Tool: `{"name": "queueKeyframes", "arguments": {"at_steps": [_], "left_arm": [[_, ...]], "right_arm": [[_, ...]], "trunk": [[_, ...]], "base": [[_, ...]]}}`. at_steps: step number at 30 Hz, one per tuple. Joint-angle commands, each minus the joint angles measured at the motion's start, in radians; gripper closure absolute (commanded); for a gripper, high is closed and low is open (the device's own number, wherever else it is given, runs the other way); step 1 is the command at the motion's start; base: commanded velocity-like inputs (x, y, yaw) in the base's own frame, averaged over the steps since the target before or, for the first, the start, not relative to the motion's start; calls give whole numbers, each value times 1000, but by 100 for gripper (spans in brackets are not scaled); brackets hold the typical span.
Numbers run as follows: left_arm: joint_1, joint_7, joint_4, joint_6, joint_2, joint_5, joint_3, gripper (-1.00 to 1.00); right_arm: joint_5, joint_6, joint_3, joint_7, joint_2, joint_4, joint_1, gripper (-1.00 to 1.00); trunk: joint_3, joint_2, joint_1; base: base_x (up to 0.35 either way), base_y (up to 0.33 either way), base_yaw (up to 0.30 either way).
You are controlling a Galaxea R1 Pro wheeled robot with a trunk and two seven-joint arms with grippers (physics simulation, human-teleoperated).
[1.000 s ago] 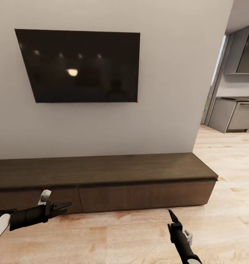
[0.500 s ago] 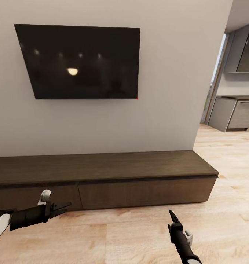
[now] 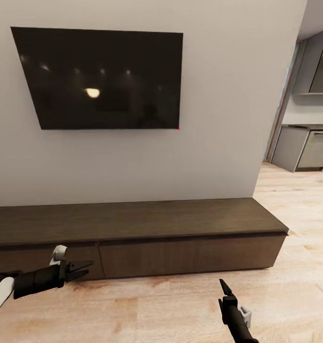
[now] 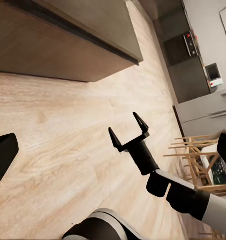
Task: Place each of the two pumpkins and all three candles from the living room inside a cabinet in the living room (use any cabinet), then make sure every cabinet is closed, and position the cauldron so it is next to a table in the living room.
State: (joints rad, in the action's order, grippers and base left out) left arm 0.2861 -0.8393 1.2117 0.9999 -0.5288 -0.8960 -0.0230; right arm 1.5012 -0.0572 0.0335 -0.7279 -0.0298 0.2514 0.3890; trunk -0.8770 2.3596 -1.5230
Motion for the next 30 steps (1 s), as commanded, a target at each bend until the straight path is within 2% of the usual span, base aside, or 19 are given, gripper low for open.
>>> {"name": "queueKeyframes", "arguments": {"at_steps": [1,8,11,14,15,18,21,26,30], "left_arm": [[1,-2,0,3,0,-1,-2,-100],[0,-4,8,3,1,-3,-22,-100],[-4,-37,43,3,6,-17,-96,-100],[-6,-95,77,1,6,-65,-216,-100],[-6,-107,86,0,6,-83,-245,-100],[-9,-122,102,-1,6,-111,-285,-100],[-21,-127,119,-1,6,-121,-304,-100],[-31,-131,125,0,6,-126,-310,-100],[-33,-132,126,0,7,-133,-312,-100]], "right_arm": [[3,-5,3,-4,0,-1,1,-100],[-2,-3,3,-4,1,-1,1,-100],[-5,-3,2,-4,1,-1,1,-100],[-6,-4,0,-4,1,1,1,-100],[-7,-4,-1,-4,1,2,1,-100],[-9,-4,-3,-5,9,7,1,-100],[-11,-3,-8,-5,20,13,1,-100],[-12,1,-52,-7,28,16,2,-100],[-12,5,-71,-8,29,15,40,-100]], "trunk": [[-1,0,0],[-1,0,0],[-1,0,0],[-1,0,0],[-1,0,0],[-1,0,0],[-1,0,0],[-1,0,0],[-1,0,0]], "base": [[317,0,0],[308,0,0],[217,0,0],[130,0,0],[54,0,0],[29,0,0],[8,0,0],[17,0,0],[21,0,0]]}}
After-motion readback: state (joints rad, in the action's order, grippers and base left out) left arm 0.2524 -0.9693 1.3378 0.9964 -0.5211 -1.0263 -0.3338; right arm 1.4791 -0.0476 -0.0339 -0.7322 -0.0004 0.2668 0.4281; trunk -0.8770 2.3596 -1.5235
